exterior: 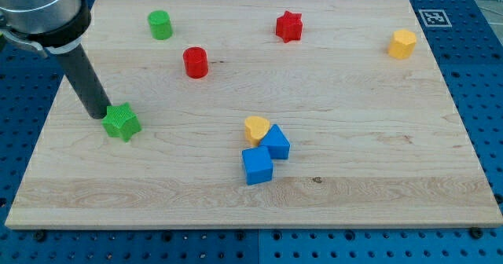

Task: Move green star left towards blue cube

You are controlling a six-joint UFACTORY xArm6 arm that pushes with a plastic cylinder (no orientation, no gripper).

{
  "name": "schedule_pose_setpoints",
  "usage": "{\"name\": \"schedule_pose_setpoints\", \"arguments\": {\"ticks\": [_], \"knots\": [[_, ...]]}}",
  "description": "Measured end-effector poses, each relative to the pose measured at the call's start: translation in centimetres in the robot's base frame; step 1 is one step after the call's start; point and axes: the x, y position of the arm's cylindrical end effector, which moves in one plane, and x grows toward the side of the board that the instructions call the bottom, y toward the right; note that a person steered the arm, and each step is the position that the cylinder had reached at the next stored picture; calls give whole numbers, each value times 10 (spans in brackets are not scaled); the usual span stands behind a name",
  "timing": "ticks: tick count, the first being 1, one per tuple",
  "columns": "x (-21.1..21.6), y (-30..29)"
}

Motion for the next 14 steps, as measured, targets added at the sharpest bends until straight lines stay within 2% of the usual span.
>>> {"name": "schedule_pose_setpoints", "arguments": {"ticks": [2, 4, 5, 7, 9, 11, 12, 13, 14], "knots": [[56, 8], [-11, -10], [-11, 14], [63, 70], [65, 26], [125, 83], [124, 116], [112, 118], [96, 69]]}}
